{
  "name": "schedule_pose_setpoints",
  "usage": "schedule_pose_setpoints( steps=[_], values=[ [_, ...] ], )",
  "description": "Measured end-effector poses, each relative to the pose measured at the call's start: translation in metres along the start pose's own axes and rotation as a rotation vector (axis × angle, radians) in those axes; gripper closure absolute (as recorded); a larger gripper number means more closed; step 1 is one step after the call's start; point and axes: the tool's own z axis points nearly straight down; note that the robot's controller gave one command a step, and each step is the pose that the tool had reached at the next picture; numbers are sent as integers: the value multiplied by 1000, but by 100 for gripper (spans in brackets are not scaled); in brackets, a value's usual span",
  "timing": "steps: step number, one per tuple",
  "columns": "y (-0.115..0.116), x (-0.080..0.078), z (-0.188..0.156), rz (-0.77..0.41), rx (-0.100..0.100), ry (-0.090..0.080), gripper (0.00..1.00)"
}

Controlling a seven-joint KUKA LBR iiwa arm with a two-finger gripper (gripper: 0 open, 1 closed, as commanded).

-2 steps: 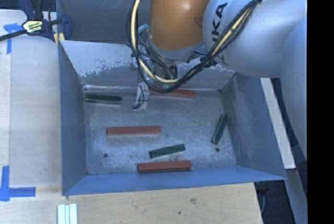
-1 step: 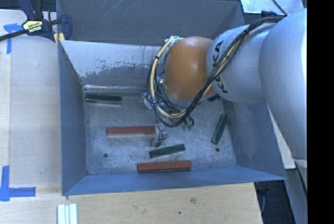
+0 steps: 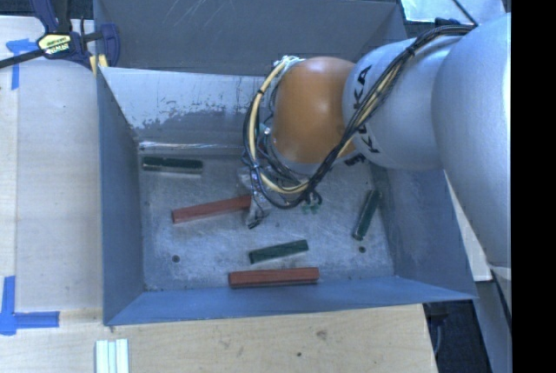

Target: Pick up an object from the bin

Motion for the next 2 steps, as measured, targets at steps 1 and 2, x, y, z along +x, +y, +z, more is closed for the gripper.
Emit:
schedule_pose_setpoints(
  steps=[1, 2],
  values=[
    [-68, -32, -124, -38, 5, -5, 100],
    [14, -50, -85, 49, -1, 7, 100]
  ],
)
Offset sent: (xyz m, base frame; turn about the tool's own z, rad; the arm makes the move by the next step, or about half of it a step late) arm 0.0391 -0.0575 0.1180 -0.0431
